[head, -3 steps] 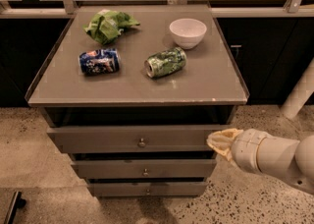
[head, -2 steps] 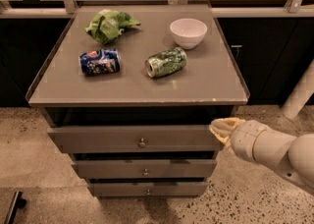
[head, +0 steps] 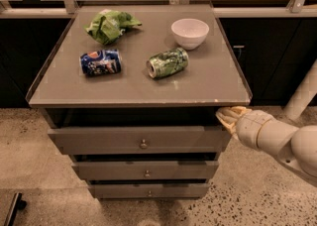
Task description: Open top drawer
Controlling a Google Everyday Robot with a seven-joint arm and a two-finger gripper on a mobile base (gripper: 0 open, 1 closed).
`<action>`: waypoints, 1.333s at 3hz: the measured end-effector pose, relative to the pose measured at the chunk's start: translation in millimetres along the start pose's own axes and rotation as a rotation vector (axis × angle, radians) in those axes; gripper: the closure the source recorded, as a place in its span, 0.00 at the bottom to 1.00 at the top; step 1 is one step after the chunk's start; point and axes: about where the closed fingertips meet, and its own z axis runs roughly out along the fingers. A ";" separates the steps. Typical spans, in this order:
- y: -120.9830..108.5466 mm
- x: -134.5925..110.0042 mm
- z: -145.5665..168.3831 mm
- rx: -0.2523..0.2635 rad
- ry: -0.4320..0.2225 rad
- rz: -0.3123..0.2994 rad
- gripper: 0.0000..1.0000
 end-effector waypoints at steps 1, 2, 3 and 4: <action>0.7 5.5 -1.3 0.023 0.008 0.016 1.00; 16.8 23.0 5.7 0.043 0.019 0.064 1.00; 27.6 33.2 26.6 0.035 0.014 0.072 1.00; 26.9 29.6 56.3 0.029 -0.011 0.051 1.00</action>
Offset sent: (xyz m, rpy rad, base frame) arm -0.0160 0.0017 -0.0630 0.0724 0.0331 -0.1396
